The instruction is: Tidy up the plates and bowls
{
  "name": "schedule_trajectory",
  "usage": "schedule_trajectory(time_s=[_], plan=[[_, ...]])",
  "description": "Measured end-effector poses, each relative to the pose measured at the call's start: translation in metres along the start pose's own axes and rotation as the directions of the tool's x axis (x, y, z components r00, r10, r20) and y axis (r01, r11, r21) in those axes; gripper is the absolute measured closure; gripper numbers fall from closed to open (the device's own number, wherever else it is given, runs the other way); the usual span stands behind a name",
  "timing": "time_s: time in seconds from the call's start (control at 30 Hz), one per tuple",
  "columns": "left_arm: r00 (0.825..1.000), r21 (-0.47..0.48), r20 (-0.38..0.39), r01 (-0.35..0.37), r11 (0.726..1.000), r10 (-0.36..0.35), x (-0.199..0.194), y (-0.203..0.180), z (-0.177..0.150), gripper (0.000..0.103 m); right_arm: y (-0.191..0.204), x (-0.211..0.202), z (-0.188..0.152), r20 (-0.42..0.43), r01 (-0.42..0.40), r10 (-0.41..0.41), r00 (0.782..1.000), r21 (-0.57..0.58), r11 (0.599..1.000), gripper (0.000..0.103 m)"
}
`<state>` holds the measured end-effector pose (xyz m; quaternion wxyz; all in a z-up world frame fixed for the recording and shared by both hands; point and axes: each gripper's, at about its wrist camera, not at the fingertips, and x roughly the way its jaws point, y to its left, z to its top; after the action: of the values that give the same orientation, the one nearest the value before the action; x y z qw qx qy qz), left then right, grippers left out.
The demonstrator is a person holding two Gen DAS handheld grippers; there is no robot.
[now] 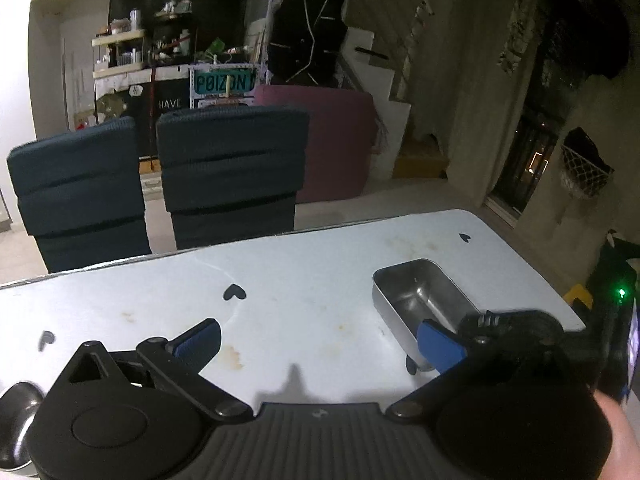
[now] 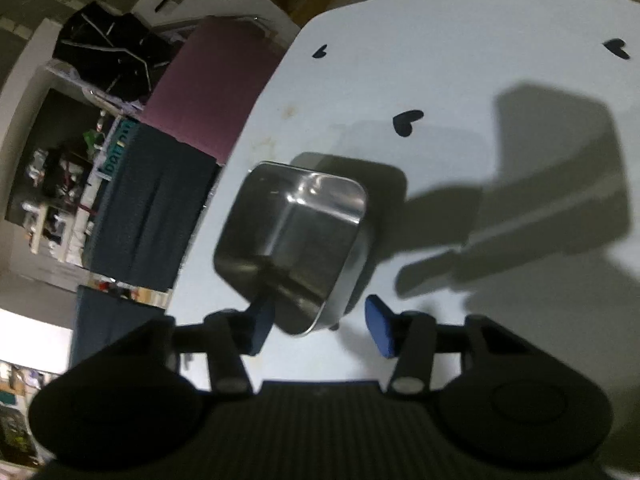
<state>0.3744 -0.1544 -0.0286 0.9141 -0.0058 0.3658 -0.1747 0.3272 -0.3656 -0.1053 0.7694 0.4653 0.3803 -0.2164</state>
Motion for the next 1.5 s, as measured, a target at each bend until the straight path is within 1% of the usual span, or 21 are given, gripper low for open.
schedule_trajectory(time_s=[0.03, 0.07, 0.13, 0.23, 0.33, 0.37, 0.43, 0.5, 0.53, 0.6, 0.73, 0.77, 0.8, 0.83, 0.87, 0.93, 0.97, 1.03, 1.17, 1.33, 1.5], plan=[[1.000, -0.004, -0.003, 0.001, 1.000, -0.001, 0.004, 0.000, 0.000, 0.000, 0.001, 0.002, -0.001, -0.003, 0.011, -0.011, 1.000, -0.030, 0.999, 0.059], [1.000, -0.010, -0.005, 0.005, 1.000, -0.005, 0.008, 0.000, -0.001, 0.000, 0.002, 0.005, -0.002, -0.005, 0.023, -0.024, 1.000, -0.057, 0.998, 0.073], [1.000, -0.027, 0.002, 0.017, 0.999, -0.017, 0.013, 0.000, -0.002, 0.000, 0.001, 0.004, 0.000, 0.003, 0.013, -0.013, 1.000, -0.110, 0.994, 0.081], [0.999, -0.044, 0.023, 0.024, 0.999, -0.023, 0.017, 0.000, -0.005, 0.000, 0.009, 0.002, 0.002, 0.005, 0.029, -0.028, 1.000, -0.233, 0.972, 0.085], [0.999, -0.062, 0.034, 0.017, 0.998, -0.015, 0.023, 0.001, -0.006, 0.006, 0.011, 0.001, 0.006, -0.010, 0.017, -0.021, 1.000, -0.313, 0.950, 0.093], [0.999, -0.071, 0.032, 0.022, 0.997, -0.019, 0.025, 0.002, -0.005, 0.011, 0.013, 0.001, 0.006, -0.014, 0.016, -0.022, 1.000, -0.347, 0.938, 0.096], [0.999, -0.104, 0.018, 0.028, 0.994, -0.026, 0.030, 0.005, -0.007, 0.018, 0.016, 0.000, 0.007, -0.029, 0.007, -0.020, 0.999, -0.396, 0.918, 0.099], [1.000, -0.132, -0.009, 0.026, 0.991, -0.028, 0.036, 0.006, -0.011, 0.029, 0.016, 0.000, 0.006, -0.049, -0.003, -0.021, 0.999, -0.444, 0.896, 0.099], [0.999, -0.141, -0.034, 0.020, 0.990, -0.025, 0.039, 0.007, -0.013, 0.032, 0.019, 0.001, 0.004, -0.053, -0.004, -0.023, 0.998, -0.466, 0.885, 0.100], [0.996, -0.152, -0.088, -0.002, 0.988, -0.011, 0.049, 0.007, -0.019, 0.047, 0.024, 0.002, 0.002, -0.063, -0.009, -0.027, 0.998, -0.502, 0.865, 0.100], [0.993, -0.176, -0.116, -0.031, 0.984, 0.011, 0.062, 0.012, -0.026, 0.057, 0.034, 0.006, -0.001, -0.089, -0.027, -0.029, 0.996, -0.573, 0.819, 0.101], [0.991, -0.177, -0.129, -0.045, 0.983, 0.022, 0.066, 0.014, -0.027, 0.064, 0.035, 0.007, -0.002, -0.098, -0.035, -0.028, 0.995, -0.586, 0.810, 0.101], [0.989, -0.179, -0.143, -0.060, 0.982, 0.034, 0.068, 0.015, -0.028, 0.075, 0.037, 0.010, 0.000, -0.107, -0.042, -0.028, 0.994, -0.594, 0.803, 0.101], [0.987, -0.183, -0.153, -0.072, 0.980, 0.044, 0.071, 0.017, -0.030, 0.081, 0.038, 0.011, 0.000, -0.116, -0.050, -0.026, 0.993, -0.603, 0.796, 0.101], [0.985, -0.194, -0.165, -0.083, 0.977, 0.051, 0.074, 0.019, -0.031, 0.090, 0.039, 0.013, 0.001, -0.122, -0.055, -0.025, 0.992, -0.611, 0.790, 0.101], [0.982, -0.220, -0.185, -0.069, 0.973, 0.027, 0.077, 0.022, -0.034, 0.094, 0.033, 0.007, 0.002, -0.129, -0.064, -0.022, 0.991, -0.622, 0.780, 0.101], [0.981, -0.226, -0.191, -0.063, 0.972, 0.019, 0.077, 0.024, -0.034, 0.099, 0.031, 0.005, 0.003, -0.135, -0.071, -0.019, 0.991, -0.623, 0.779, 0.101], [0.982, -0.227, -0.191, -0.058, 0.972, 0.014, 0.073, 0.023, -0.036, 0.101, 0.030, 0.001, 0.003, -0.142, -0.077, -0.017, 0.990, -0.629, 0.773, 0.101], [0.987, -0.212, -0.159, -0.063, 0.975, 0.030, 0.056, 0.019, -0.035, 0.101, 0.032, -0.004, 0.003, -0.149, -0.090, -0.009, 0.989, -0.642, 0.761, 0.101], [0.994, -0.204, -0.097, -0.077, 0.976, 0.058, 0.012, 0.009, -0.031, 0.100, 0.039, -0.023, 0.005, -0.152, -0.128, 0.036, 0.988, -0.659, 0.741, 0.101], [0.996, -0.214, -0.047, -0.085, 0.973, 0.076, -0.037, -0.003, -0.034, 0.100, 0.042, -0.060, -0.001, -0.149, -0.172, 0.095, 0.984, -0.699, 0.695, 0.101]])
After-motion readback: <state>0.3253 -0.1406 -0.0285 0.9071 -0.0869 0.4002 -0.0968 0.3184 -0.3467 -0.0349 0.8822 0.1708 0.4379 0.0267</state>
